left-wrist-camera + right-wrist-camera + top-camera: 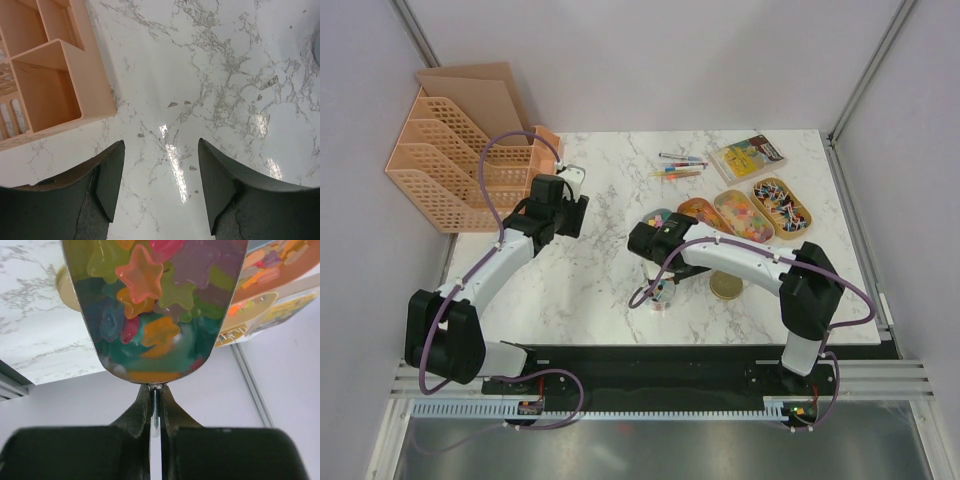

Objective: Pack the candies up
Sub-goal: Place the fake candies in the packing bottle.

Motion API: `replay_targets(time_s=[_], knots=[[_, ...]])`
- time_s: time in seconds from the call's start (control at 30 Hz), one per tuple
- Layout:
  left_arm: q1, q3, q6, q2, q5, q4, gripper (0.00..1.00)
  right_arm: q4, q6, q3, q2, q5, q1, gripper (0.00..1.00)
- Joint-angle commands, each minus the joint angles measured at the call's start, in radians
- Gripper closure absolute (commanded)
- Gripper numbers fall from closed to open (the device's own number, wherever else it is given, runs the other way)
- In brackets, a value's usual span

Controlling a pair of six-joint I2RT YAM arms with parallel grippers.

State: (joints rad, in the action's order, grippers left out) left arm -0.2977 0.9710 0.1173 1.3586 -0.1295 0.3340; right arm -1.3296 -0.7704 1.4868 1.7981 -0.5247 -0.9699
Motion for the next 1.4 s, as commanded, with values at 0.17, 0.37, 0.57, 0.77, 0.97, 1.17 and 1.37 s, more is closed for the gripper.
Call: replay_targets(time_s=[0.17, 0.37, 0.57, 0.77, 0.97, 1.17, 1.37], knots=[[0.005, 0.006, -0.030, -0.032, 0.001, -0.052, 0.33, -0.129, -0.021, -0.048, -0.025, -0.205, -0.049, 1.00], [0.003, 0.003, -0.030, -0.033, 0.001, -0.053, 0.32, -0.129, -0.024, -0.060, -0.022, -0.238, -0.088, 1.00], [0.005, -0.005, -0.031, -0.039, 0.011, -0.052, 0.33, -0.131, -0.030, -0.059, -0.017, -0.290, -0.128, 1.00], [0.003, 0.001, -0.045, -0.039, 0.024, -0.049, 0.32, -0.129, -0.043, -0.076, -0.029, -0.333, -0.151, 1.00], [0.003, 0.005, -0.071, -0.036, 0.108, -0.036, 0.28, -0.129, -0.017, -0.072, -0.037, -0.345, -0.158, 1.00], [0.003, 0.021, -0.091, -0.029, 0.226, -0.010, 0.27, -0.131, 0.013, -0.063, -0.060, -0.350, -0.161, 1.00], [0.003, 0.017, -0.192, -0.023, 0.641, 0.019, 0.29, -0.126, 0.146, 0.194, -0.060, -0.013, -0.006, 0.99]])
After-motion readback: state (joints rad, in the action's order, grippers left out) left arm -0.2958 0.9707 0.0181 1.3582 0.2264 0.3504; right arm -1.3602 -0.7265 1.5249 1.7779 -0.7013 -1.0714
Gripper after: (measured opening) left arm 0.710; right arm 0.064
